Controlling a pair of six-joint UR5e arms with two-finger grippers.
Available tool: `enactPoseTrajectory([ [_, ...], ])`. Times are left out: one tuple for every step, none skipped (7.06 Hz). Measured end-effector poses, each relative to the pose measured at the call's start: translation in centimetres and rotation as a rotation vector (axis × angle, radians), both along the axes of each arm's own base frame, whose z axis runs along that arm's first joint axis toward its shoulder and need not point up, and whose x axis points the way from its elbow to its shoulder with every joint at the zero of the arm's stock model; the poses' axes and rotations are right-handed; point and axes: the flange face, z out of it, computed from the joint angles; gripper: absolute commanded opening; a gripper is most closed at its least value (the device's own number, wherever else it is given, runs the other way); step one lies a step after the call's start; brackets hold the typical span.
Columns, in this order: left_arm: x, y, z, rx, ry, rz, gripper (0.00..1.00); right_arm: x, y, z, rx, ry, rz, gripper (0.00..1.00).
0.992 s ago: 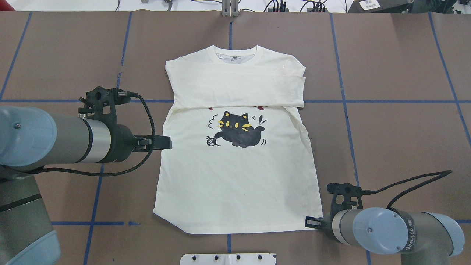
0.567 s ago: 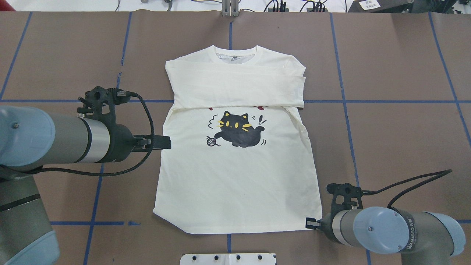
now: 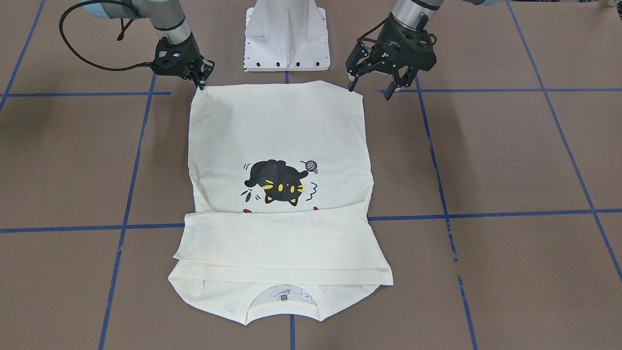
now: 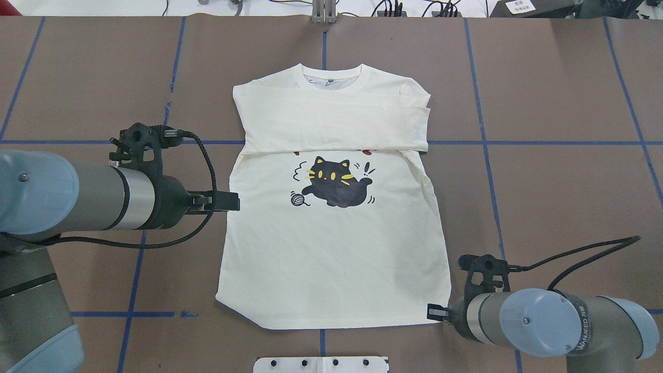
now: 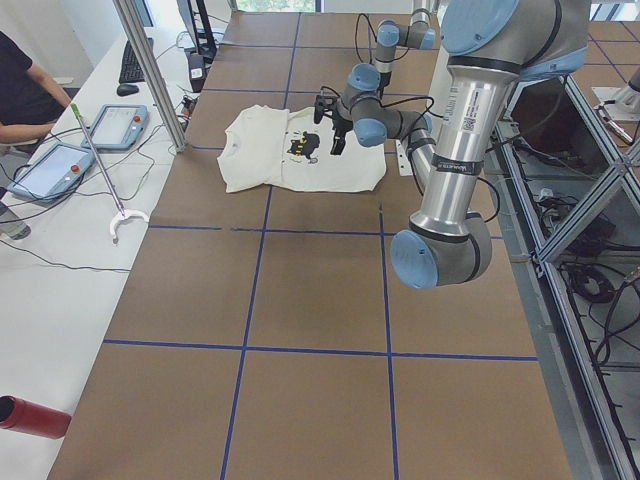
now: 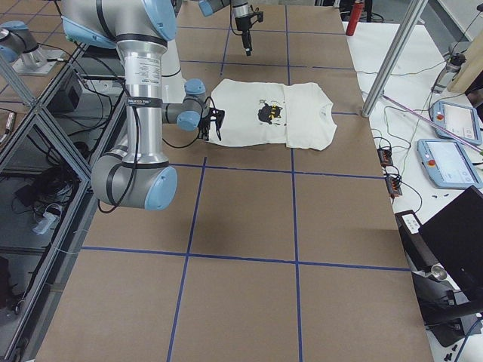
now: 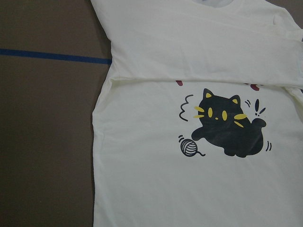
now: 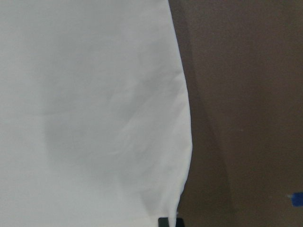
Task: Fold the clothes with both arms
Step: 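Grasp the near hem corners with both grippers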
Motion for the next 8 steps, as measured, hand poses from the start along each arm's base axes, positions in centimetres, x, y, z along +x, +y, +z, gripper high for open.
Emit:
enactPoseTrajectory([
  [0.5, 0.2, 0.4, -0.036, 0.001, -0.007, 1.0, 0.5, -0.4, -0.6, 0.005, -0.013, 0.013, 0.0],
  [2.1, 1.4, 1.2, -0.11, 0.0, -0.004, 1.0, 0.9, -0.8, -1.1, 0.012, -0.022, 0.028, 0.0],
  [4.5, 4.2, 2.4, -0.194, -0.011, 0.022, 0.97, 1.4, -1.2, -1.6, 0.022, -0.032, 0.045, 0.0],
  [6.4, 6.9, 3.4, -0.256, -0.025, 0.042, 0.94, 1.9, -1.5, -2.1, 0.029, -0.04, 0.059, 0.0],
  [8.0, 9.2, 4.2, -0.3, -0.054, 0.045, 0.89, 2.2, -1.8, -2.4, 0.032, -0.047, 0.069, 0.0],
  [9.1, 10.7, 4.8, -0.336, -0.096, 0.034, 0.87, 2.3, -2.0, -2.6, 0.033, -0.05, 0.074, 0.0],
  [9.9, 11.4, 5.5, -0.362, -0.134, 0.021, 0.85, 2.4, -2.2, -2.6, 0.034, -0.051, 0.079, 0.0],
  [10.5, 11.4, 6.4, -0.375, -0.163, 0.01, 0.85, 2.4, -2.4, -2.7, 0.034, -0.052, 0.082, 0.0],
])
